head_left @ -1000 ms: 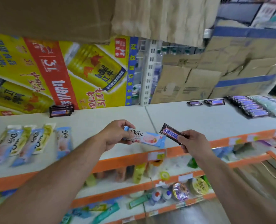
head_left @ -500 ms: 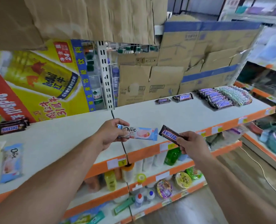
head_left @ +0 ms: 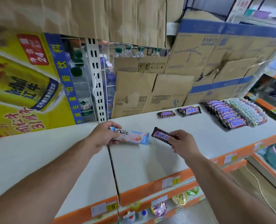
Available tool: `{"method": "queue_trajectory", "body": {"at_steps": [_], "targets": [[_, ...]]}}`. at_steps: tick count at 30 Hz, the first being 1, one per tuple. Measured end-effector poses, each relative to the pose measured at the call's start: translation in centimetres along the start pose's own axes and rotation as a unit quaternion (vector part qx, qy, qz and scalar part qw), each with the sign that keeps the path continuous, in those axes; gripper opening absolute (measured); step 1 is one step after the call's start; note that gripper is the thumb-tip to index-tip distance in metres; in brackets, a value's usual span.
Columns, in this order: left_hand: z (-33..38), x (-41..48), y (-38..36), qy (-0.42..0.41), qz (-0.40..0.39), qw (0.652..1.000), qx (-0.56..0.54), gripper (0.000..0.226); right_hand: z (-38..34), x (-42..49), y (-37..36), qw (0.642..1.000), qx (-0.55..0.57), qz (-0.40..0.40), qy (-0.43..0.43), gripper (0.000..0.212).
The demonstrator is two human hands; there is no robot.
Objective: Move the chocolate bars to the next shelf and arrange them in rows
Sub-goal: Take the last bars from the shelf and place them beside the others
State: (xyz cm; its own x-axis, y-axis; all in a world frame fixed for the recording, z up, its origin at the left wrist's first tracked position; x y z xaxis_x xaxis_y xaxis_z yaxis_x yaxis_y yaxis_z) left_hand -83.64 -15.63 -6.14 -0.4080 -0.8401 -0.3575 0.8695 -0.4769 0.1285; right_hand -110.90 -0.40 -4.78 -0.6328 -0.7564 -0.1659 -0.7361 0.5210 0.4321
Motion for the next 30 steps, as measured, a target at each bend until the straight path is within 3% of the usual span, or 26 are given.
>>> {"method": "queue_trajectory", "body": {"at_steps": [5, 12, 17, 22, 30], "targets": [[-0.4, 1.1, 0.3, 0.018, 0.018, 1.0, 0.012, 0.022, -1.4, 5.1, -2.7, 0.998, -0.052, -0.022, 0.035, 0.012], [-1.0, 1.1, 0.8, 0.03, 0.103, 0.994, -0.013, 0.02, -4.1, 10.5, -7.1, 0.975, -0.149, -0.135, 0.097, 0.024], [-1.3, 0.1, 0.6, 0.021, 0.174, 0.984, -0.029, 0.021, -5.9, 11.7, -9.3, 0.925, -0.282, -0.165, 0.191, 0.041], [-1.4, -1.2, 0.5, -0.003, 0.228, 0.973, -0.032, 0.02, -6.2, 11.7, -10.3, 0.884, -0.356, -0.175, 0.247, 0.037], [-1.2, -1.2, 0.2, -0.001, 0.25, 0.968, 0.007, 0.022, -5.3, 12.4, -10.2, 0.885, -0.343, -0.189, 0.251, 0.034]]}}
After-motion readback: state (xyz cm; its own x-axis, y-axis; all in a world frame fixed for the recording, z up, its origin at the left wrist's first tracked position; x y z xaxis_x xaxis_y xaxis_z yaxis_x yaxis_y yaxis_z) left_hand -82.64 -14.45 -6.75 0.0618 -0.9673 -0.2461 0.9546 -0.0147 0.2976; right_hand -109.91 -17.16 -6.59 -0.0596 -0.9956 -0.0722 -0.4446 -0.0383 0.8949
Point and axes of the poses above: each hand's wrist, its own x-axis towards the middle knuckle, its own y-axis out of the back of the hand, z = x × y, the point moved 10 cm from there along x, towards the middle knuckle
